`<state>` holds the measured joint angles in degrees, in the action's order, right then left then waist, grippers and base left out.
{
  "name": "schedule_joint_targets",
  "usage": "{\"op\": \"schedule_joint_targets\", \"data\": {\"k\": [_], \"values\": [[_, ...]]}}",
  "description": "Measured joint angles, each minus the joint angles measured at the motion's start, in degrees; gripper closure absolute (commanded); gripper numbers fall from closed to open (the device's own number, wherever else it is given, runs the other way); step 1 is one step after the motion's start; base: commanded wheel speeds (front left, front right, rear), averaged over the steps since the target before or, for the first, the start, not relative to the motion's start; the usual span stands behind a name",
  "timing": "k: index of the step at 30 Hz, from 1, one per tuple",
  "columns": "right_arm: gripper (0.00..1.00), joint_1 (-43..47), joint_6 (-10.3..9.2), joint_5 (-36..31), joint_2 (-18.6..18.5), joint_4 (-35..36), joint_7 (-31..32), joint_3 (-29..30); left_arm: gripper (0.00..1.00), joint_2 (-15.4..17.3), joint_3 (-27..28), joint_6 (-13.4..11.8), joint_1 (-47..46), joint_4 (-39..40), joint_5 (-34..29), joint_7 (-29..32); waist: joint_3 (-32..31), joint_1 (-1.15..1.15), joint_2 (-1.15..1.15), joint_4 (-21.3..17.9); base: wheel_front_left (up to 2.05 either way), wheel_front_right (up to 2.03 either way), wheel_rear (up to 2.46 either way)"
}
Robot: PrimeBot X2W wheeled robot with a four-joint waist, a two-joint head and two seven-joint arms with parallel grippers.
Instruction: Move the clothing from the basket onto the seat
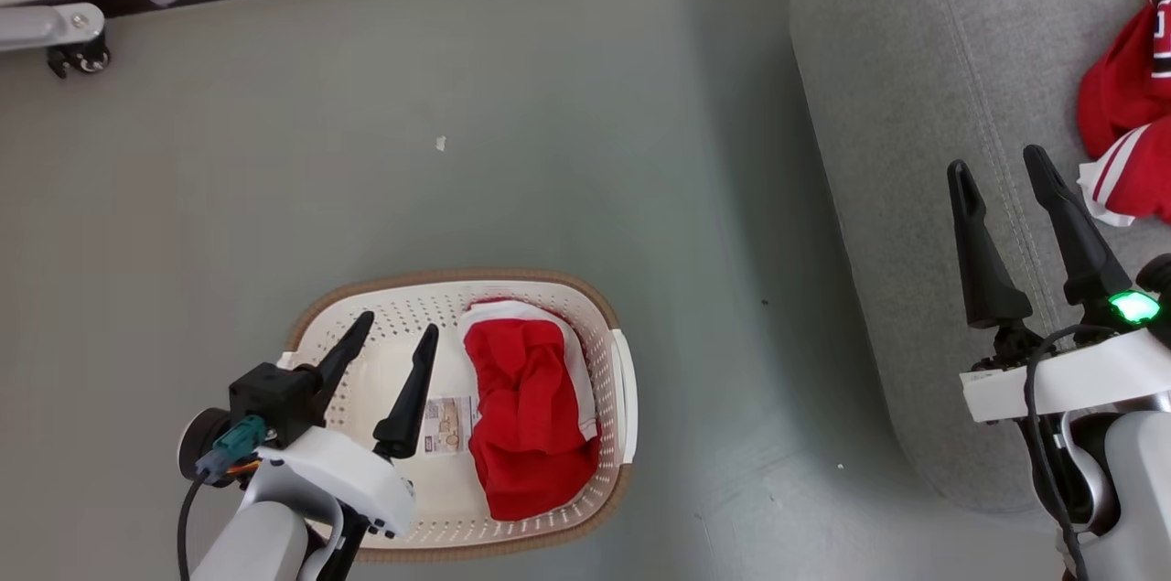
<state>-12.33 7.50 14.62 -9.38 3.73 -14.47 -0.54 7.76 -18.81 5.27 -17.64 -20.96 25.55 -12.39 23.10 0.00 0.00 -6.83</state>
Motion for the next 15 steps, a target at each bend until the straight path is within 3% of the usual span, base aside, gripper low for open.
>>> {"op": "schedule_joint_targets", "data": {"k": [15], "values": [[0.00, -4.5, 0.00, 0.0, 1.0, 1.4, -0.1, 1.1, 0.00, -0.4, -2.7, 0.7, -4.9, -6.7, -0.6, 2.8, 6.1, 0.00, 0.00, -2.4, 0.00, 0.00, 0.00]]}}
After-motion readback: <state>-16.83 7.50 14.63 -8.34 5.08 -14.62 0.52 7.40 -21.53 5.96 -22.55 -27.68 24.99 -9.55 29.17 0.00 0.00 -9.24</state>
